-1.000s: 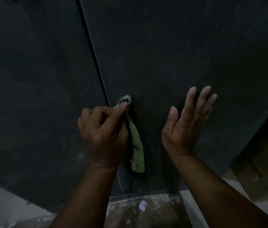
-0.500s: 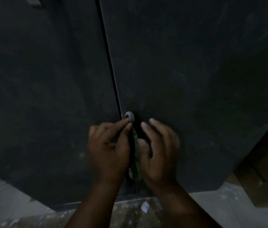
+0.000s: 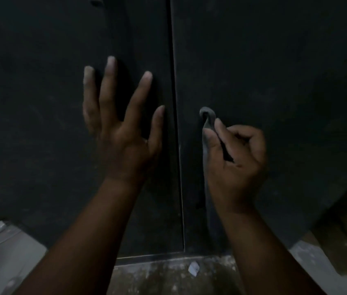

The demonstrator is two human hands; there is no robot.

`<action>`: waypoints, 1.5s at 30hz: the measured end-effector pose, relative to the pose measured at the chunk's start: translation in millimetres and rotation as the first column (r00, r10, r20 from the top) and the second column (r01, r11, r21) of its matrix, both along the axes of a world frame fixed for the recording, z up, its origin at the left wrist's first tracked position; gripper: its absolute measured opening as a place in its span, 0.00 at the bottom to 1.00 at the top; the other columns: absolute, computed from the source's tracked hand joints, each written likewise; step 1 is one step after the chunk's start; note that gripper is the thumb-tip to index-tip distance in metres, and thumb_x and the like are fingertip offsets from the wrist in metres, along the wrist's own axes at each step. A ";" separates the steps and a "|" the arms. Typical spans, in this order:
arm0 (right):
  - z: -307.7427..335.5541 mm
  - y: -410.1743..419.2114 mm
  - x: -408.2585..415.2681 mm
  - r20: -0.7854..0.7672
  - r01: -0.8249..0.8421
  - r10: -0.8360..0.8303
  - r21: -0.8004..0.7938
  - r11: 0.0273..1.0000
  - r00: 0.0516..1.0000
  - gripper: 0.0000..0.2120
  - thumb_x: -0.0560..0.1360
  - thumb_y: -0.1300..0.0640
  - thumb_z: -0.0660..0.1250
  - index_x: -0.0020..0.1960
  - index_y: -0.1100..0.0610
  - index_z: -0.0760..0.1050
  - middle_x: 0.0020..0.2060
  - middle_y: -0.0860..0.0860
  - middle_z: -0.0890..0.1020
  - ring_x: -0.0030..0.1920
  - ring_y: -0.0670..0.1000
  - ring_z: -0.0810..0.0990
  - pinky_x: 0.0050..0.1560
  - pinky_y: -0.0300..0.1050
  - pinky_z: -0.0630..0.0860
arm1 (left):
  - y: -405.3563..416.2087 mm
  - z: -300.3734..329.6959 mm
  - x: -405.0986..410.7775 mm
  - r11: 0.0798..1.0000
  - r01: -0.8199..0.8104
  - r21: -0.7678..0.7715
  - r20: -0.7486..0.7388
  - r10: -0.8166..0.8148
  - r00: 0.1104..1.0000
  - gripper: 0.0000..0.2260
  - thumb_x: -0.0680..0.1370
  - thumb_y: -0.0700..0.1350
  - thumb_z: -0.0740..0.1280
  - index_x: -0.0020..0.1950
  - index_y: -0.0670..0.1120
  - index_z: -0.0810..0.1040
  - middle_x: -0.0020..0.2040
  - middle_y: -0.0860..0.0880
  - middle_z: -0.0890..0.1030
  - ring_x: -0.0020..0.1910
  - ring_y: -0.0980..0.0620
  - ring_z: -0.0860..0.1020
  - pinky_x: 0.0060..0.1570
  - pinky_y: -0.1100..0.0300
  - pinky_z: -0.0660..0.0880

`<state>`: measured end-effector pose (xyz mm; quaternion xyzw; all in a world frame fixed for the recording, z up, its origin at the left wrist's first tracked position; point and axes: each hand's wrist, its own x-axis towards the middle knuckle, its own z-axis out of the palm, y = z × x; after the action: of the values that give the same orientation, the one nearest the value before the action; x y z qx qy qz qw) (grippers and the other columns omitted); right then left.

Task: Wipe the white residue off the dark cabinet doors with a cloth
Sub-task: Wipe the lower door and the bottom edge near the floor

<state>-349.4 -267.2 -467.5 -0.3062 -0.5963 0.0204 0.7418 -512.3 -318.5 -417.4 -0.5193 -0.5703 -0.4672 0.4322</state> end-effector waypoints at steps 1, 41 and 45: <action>-1.3 2.8 -1.7 0.031 0.009 -0.010 0.011 1.000 0.999 0.10 0.77 0.63 0.76 0.57 0.66 0.84 0.45 0.59 0.79 0.43 0.51 0.79 0.47 0.37 0.77 | 4.3 -0.1 -2.2 0.999 -0.029 -0.022 -0.017 0.028 0.999 0.21 0.83 0.51 0.69 0.75 0.47 0.76 0.77 0.32 0.68 0.77 0.27 0.61 0.76 0.35 0.60; -51.3 -36.7 -52.7 0.068 0.028 -0.021 -0.103 0.994 0.997 0.03 0.74 0.70 0.77 0.46 0.68 0.85 0.36 0.58 0.78 0.32 0.53 0.76 0.33 0.47 0.75 | -3.8 -19.4 -54.8 0.958 -0.285 0.012 -0.067 0.285 0.956 0.27 0.83 0.63 0.63 0.80 0.56 0.68 0.80 0.41 0.66 0.79 0.35 0.61 0.78 0.41 0.55; -19.4 -18.6 -60.6 0.042 -0.019 0.018 0.029 0.999 0.999 0.05 0.77 0.68 0.74 0.53 0.68 0.85 0.42 0.58 0.78 0.37 0.56 0.80 0.38 0.48 0.79 | -13.4 -21.2 -80.3 0.950 -0.312 0.013 -0.011 0.312 0.950 0.29 0.84 0.60 0.61 0.83 0.51 0.64 0.81 0.38 0.64 0.80 0.32 0.59 0.79 0.38 0.54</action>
<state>-410.1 -285.8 -486.8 -0.2901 -0.6148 0.0119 0.7333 -592.6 -331.9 -438.6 -0.4236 -0.6397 -0.3927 0.5071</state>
